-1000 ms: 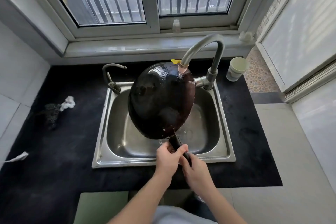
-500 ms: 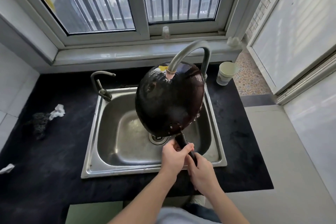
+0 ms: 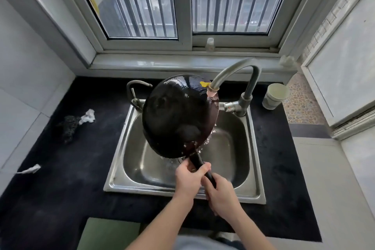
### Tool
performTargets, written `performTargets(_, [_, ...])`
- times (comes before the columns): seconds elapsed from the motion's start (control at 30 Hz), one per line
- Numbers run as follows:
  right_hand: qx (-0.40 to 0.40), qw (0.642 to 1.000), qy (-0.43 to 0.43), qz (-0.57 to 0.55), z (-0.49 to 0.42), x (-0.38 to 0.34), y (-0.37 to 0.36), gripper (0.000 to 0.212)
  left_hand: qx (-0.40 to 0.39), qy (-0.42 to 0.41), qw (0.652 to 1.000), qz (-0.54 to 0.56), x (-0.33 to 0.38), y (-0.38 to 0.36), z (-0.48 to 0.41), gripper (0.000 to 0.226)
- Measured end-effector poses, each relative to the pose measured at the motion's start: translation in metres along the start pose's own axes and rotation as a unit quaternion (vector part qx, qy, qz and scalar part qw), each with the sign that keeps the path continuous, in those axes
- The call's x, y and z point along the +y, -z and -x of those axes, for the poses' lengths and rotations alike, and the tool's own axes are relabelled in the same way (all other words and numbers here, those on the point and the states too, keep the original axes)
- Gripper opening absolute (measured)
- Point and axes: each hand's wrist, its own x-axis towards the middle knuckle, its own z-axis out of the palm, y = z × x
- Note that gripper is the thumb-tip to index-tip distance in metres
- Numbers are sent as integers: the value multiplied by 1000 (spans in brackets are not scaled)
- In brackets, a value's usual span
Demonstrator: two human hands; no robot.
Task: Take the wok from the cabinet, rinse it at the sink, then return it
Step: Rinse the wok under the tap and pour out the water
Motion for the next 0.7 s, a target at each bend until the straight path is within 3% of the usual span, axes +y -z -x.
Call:
performTargets(0.1, [-10, 999, 31, 26, 9, 1, -13, 12, -31, 31, 993, 112, -6, 18, 4, 17])
performTargets(0.2, [-28, 999, 41, 5, 24, 3, -24, 15, -121, 68, 969, 203, -9, 35, 9, 22])
performTargets(0.33, [-38, 999, 18, -27, 45, 8, -39, 7, -180, 53, 974, 130, -18, 60, 20, 27])
performTargets(0.43, [-4, 1000, -8, -21, 58, 14, -58, 14, -164, 31, 984, 57, -28, 70, 25, 26])
performTargets(0.6, [106, 974, -86, 181, 70, 25, -90, 32, -168, -1, 984, -50, -43, 71, 27, 18])
performTargets(0.7, [144, 966, -118, 181, 81, 23, -100, 26, -179, -2, 981, -72, -53, 72, 28, 20])
